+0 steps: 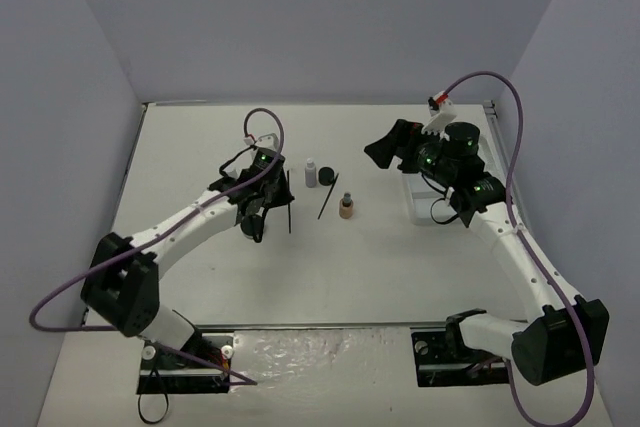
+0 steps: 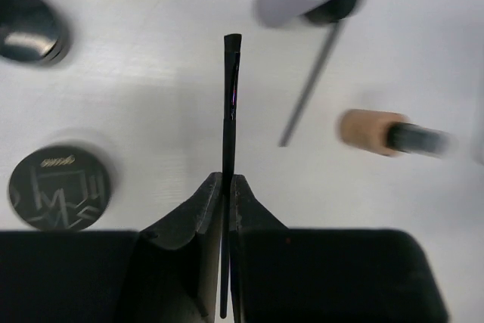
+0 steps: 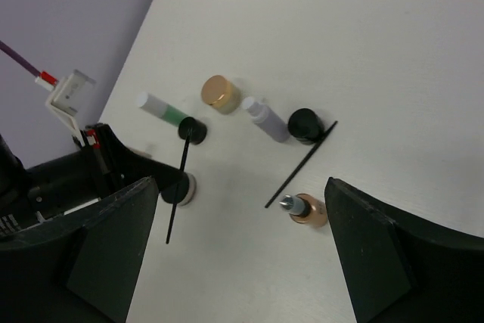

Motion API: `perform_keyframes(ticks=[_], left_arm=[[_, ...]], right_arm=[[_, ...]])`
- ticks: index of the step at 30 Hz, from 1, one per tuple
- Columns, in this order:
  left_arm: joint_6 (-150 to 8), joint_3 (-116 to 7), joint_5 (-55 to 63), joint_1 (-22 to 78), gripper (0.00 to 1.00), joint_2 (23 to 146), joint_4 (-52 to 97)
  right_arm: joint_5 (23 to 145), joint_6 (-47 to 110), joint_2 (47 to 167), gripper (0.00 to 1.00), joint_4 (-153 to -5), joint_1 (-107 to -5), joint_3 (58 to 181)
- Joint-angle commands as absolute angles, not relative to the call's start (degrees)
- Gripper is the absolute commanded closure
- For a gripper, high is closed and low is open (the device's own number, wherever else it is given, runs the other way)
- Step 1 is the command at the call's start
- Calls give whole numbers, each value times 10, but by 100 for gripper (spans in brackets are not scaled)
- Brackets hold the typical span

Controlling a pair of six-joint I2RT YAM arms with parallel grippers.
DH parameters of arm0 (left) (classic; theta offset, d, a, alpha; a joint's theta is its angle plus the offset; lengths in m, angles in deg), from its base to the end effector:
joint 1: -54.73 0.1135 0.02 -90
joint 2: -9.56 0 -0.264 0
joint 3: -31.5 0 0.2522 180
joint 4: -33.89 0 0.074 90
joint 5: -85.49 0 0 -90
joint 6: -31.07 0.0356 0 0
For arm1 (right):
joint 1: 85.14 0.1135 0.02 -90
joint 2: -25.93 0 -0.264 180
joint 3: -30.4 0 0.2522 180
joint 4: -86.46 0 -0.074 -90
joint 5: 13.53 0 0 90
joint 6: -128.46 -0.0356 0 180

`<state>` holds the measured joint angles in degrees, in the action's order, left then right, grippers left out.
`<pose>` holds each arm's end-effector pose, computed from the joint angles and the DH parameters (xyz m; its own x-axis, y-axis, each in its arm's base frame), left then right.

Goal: Organize the makeup

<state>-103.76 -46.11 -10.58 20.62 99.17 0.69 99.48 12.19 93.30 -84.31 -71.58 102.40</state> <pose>0.2853 -0.1887 0.2474 -0.7663 -0.3277 -0.5526 -0.0625 0.8941 -0.4436 0.2653 0.0783 0.3690 -0.3331 0.3387 -0.8800 -0.4987 0.7288 0.4693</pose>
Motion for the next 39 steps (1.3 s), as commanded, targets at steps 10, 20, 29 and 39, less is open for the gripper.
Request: perform_keyframes(ticks=[10,20,29,39], left_arm=[[-935,-433,98,172,100,813,305],[-931,-450,125,150,100,814,328],[-931,-448,120,146,100,819,338],[-914,-452,58,148,57,831,287]], right_arm=[[1088,65,1011,23,-1040,-586,1069],[1045,41,1041,49,-1068,-550,1063],[1024,37,1038,95,-1060,-549,1058],[970,33,1022,100,-1026,-587,1060]])
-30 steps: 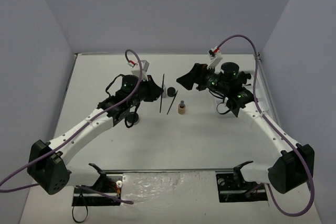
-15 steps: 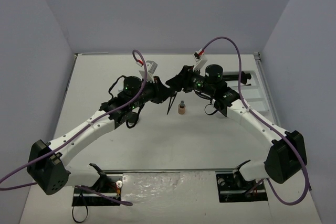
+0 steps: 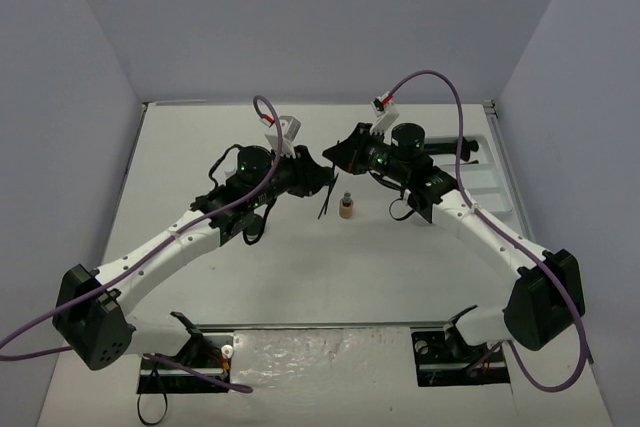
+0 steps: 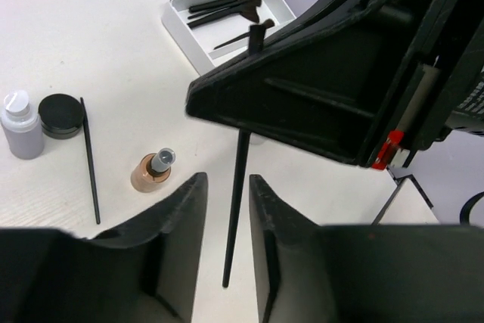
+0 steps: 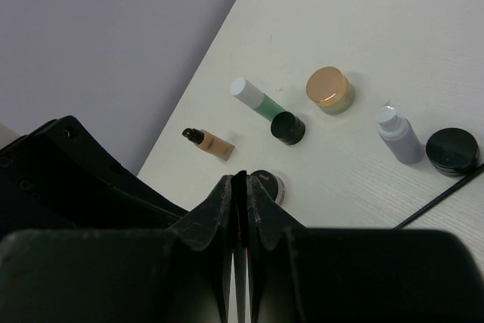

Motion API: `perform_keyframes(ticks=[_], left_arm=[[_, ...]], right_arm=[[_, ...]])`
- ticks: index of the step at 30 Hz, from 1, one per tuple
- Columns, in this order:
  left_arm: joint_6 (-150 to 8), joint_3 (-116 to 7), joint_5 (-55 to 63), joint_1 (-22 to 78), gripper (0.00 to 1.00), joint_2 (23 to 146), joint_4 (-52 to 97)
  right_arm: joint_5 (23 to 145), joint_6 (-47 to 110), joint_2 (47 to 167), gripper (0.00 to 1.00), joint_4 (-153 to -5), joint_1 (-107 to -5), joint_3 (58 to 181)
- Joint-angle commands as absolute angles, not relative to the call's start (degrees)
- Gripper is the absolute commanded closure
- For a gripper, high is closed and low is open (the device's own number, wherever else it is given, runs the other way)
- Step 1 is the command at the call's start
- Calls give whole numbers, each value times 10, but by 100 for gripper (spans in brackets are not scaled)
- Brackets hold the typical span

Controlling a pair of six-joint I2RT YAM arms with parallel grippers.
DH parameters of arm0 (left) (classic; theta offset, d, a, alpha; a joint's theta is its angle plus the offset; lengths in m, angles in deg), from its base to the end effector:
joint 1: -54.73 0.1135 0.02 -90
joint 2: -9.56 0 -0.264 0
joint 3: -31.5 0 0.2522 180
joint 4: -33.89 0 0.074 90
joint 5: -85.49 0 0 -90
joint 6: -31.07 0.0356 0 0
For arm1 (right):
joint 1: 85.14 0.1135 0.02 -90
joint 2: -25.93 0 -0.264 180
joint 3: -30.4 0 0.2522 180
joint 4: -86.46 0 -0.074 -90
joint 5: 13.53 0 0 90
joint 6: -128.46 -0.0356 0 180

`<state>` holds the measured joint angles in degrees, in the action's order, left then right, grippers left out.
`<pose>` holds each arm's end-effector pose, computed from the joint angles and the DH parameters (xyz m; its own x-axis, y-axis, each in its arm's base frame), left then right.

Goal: Organize the makeup

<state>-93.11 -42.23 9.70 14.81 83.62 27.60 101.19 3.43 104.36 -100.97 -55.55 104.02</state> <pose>0.2302 -0.2040 0.3534 -0.5277 -0.2686 -0.8059 0.6197 0.5272 -0.5815 0.2749 0.1732 0.3558 -0.4334 0.3535 -0.8290 -0.6876 0.4649 0.5578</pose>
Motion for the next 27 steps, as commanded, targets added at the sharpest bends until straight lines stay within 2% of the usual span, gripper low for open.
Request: perform_keyframes(ticks=[1,3,4,5,7,14,19,27], left_arm=[[-911,-452,50,149,45,830,280],[-904,-448,25,152,27,828,262],[-903,-448,21,153,26,828,249],[-896,-448,-9,155,17,826,230],[-883,-448,-34,158,11,824,177],[-853,-424,-102,158,7,816,89],[-852,-387,-125,158,6,790,67],[-856,-343,-140,157,5,770,68]], right_arm=[[964,30,1021,100,-1021,-599,1060],[945,18,1020,100,-1016,-636,1059],[935,12,1020,100,-1015,-639,1059],[913,-1,1020,100,-1008,-672,1058],[868,-22,1023,100,-994,-713,1059],[709,-123,1069,100,-981,-833,1056],[658,-158,1147,100,-998,-901,1083],[650,-197,1290,100,-1006,-932,1149]])
